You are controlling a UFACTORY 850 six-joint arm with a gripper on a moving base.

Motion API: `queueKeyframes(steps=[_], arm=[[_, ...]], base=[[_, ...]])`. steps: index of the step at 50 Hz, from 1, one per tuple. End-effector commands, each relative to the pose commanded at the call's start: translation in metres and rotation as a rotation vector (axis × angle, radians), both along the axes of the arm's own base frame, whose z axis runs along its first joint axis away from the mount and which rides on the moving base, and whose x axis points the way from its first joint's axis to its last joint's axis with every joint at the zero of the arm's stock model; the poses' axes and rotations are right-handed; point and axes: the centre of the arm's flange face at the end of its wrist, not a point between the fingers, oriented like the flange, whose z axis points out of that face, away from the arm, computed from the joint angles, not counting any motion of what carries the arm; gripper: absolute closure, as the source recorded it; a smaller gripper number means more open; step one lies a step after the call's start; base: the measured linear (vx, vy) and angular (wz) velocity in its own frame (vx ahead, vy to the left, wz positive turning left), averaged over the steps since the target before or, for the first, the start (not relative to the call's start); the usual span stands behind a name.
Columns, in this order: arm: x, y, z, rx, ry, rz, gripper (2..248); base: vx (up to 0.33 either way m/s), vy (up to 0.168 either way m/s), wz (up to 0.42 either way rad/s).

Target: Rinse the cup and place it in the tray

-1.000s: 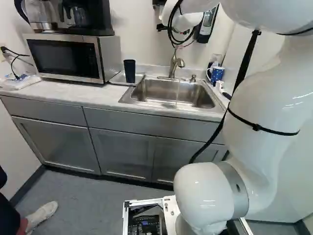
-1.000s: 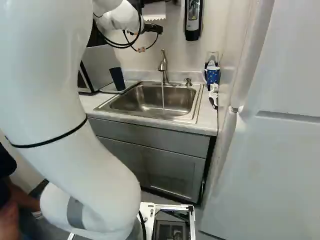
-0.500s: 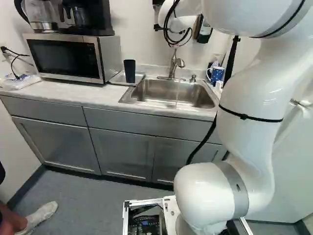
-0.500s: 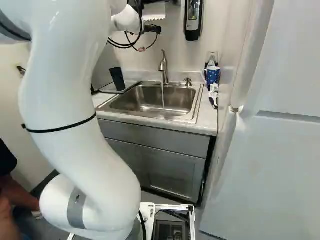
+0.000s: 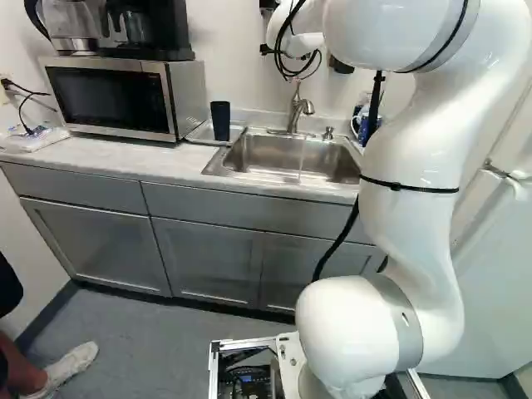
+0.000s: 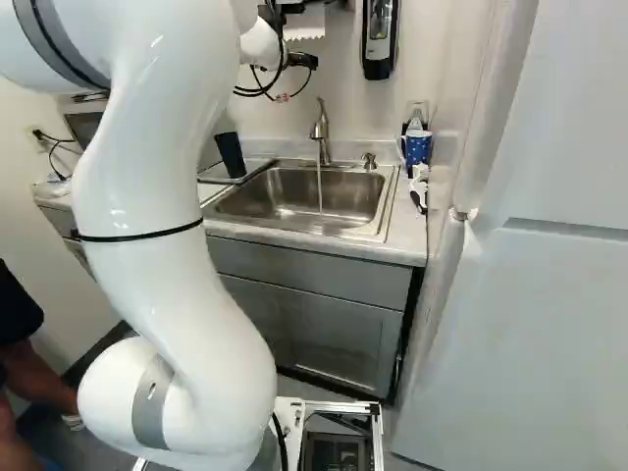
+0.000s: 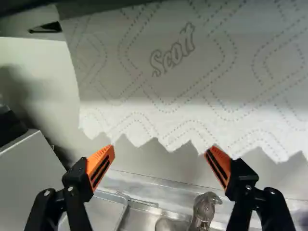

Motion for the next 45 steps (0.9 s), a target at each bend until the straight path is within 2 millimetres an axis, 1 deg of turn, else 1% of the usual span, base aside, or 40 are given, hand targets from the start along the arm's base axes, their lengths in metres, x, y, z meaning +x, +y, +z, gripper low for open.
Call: queueKeyframes(steps=[16,45], arm=[[0.010,-0.013,-0.006,0.001,0.043,-0.018,3],[0.020,-0.015,-0.012,0.002,0.098,-0.020,3]], base=[[0.000,0.000,0.000],[0.000,0.000,0.000]])
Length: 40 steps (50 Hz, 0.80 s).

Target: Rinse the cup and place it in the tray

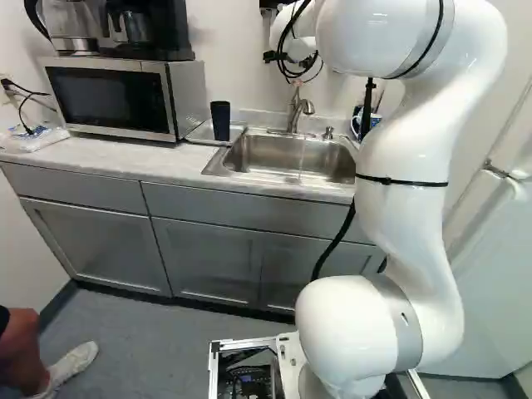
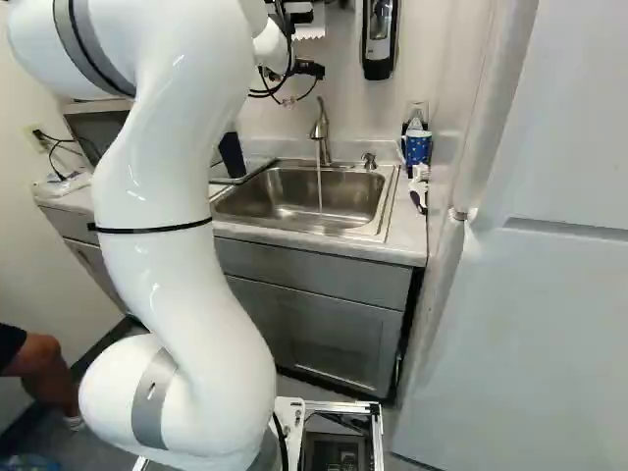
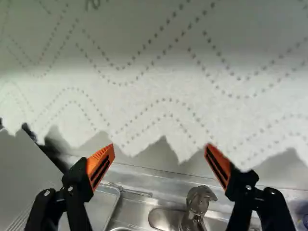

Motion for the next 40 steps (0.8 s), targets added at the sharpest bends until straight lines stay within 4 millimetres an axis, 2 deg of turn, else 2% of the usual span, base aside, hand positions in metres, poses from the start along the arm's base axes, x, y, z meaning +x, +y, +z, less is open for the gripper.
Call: queueKeyframes(steps=[40], arm=[[0.012,-0.009,-0.006,0.001,0.037,-0.012,3]], base=[[0.000,0.000,0.000]])
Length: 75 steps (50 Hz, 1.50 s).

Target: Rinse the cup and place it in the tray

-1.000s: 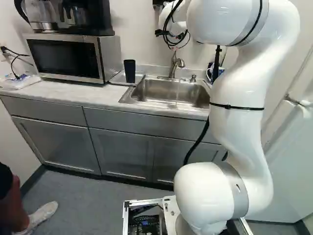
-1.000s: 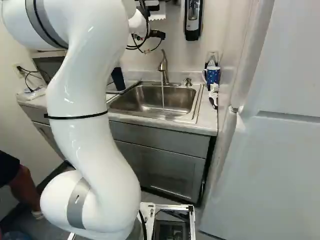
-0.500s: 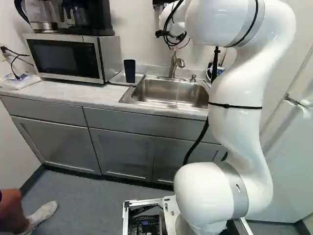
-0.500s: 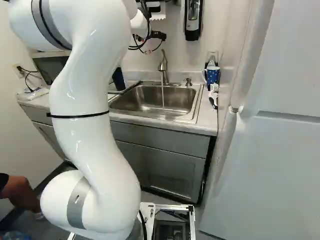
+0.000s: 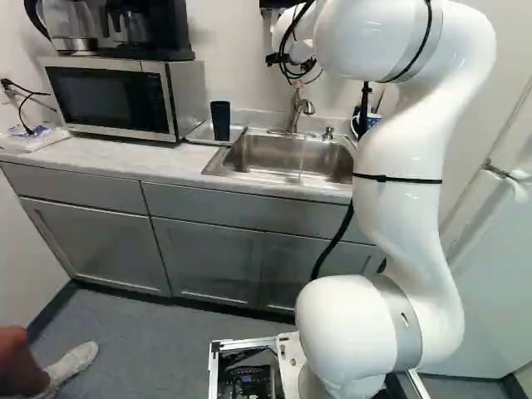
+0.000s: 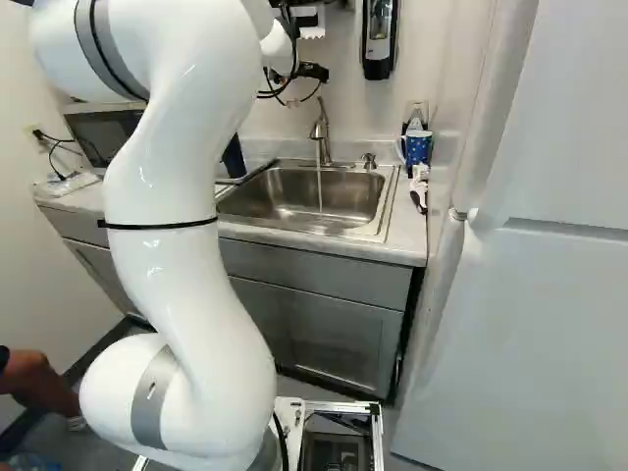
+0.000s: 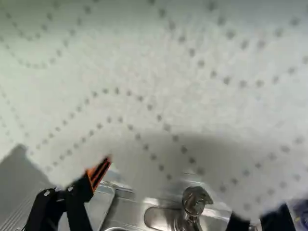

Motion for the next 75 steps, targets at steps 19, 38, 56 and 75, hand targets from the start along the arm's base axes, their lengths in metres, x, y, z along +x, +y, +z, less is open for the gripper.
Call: queueKeyframes(steps=[19,38,56,75], arm=[[-0.001,0.000,-0.004,0.002,0.045,0.001,3],[-0.003,0.001,-0.008,0.004,0.092,0.004,3],[-0.006,0.002,-0.011,0.005,0.131,0.006,3],[-0.016,0.006,-0.012,0.006,0.164,0.012,3]], base=[[0.000,0.000,0.000],[0.000,0.000,0.000],[0.000,0.000,0.000],[0.000,0.000,0.000]])
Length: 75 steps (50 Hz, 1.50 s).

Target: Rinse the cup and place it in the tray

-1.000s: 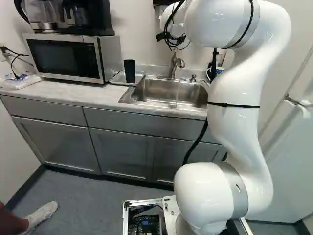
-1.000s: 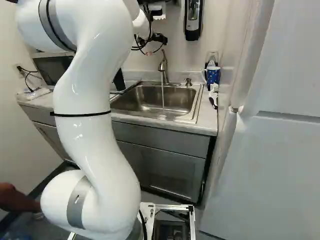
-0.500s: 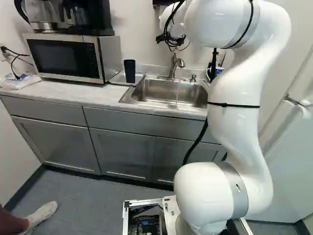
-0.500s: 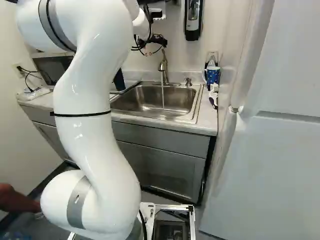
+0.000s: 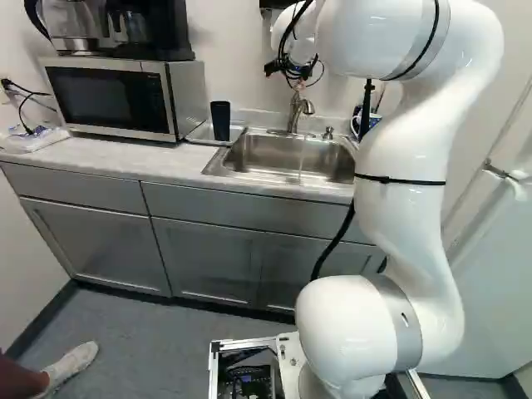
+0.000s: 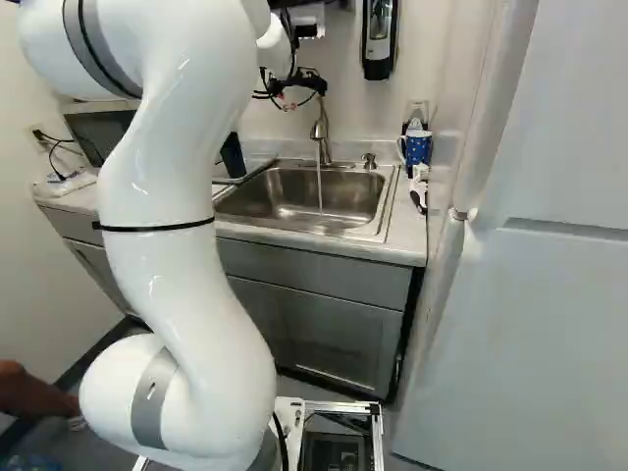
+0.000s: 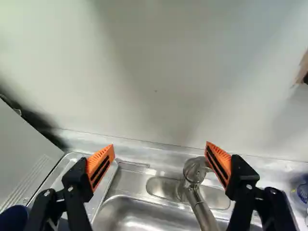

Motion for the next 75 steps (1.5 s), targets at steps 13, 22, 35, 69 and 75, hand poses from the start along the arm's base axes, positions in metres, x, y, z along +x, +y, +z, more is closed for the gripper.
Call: queueKeyframes(steps=[13,22,35,69,75], arm=[[-0.001,0.000,-0.001,0.001,0.016,0.000,3],[-0.003,0.000,-0.002,0.001,0.027,0.001,3],[-0.011,0.000,-0.002,0.002,0.046,0.001,3],[-0.041,0.005,-0.002,0.003,0.085,0.007,3],[-0.045,0.004,-0.001,0.003,0.087,0.006,3]], base=[[0.000,0.000,0.000],[0.000,0.000,0.000],[0.000,0.000,0.000],[0.000,0.000,0.000],[0.000,0.000,0.000]])
